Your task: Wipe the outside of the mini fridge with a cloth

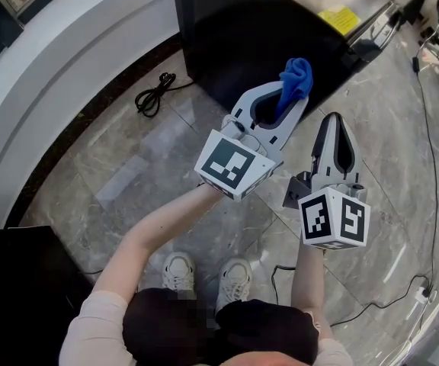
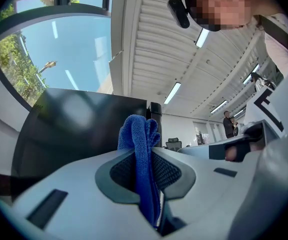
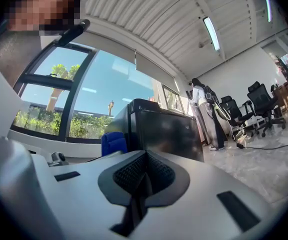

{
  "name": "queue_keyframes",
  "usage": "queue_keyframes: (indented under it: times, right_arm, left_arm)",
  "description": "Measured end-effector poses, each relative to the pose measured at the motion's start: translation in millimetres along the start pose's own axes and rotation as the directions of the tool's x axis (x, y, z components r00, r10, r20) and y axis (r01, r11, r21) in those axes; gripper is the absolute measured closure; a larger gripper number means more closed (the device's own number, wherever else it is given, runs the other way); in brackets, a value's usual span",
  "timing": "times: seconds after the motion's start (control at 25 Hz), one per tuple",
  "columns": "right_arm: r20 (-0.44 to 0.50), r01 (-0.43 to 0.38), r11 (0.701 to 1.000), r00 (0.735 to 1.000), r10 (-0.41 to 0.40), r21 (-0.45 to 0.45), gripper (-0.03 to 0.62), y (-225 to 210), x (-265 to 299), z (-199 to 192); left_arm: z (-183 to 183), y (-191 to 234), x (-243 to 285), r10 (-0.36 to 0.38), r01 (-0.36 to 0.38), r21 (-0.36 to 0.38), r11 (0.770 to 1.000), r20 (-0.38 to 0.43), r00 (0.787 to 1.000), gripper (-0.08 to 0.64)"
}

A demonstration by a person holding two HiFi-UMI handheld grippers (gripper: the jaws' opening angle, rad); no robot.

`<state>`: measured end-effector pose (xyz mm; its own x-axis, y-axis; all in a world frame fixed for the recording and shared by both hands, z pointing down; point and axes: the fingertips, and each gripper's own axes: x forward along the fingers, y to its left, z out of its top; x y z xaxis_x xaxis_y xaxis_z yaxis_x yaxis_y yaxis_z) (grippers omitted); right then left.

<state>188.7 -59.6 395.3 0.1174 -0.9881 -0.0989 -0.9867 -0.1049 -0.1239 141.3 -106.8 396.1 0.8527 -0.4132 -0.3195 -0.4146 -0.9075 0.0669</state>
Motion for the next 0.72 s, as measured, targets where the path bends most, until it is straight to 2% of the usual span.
queue_keyframes:
  times: [0.64, 0.72]
  right_arm:
    - [-0.005, 0.017, 1.000, 1.000, -0.017, 0.015, 0.580, -13.0, -5.4, -0.5]
    - [-0.006, 0.015, 1.000, 1.000, -0.015, 0.015, 0.580, -12.3, -6.1, -1.0]
  left_arm:
    - [-7.4, -39.3, 7.7, -0.109, 0.108, -0.060, 0.992, -0.022, 0.994, 0.500]
    - [-4.5, -40.3, 4.4, -0.105, 0.105, -0.061, 0.993, -0.005, 0.994, 0.500]
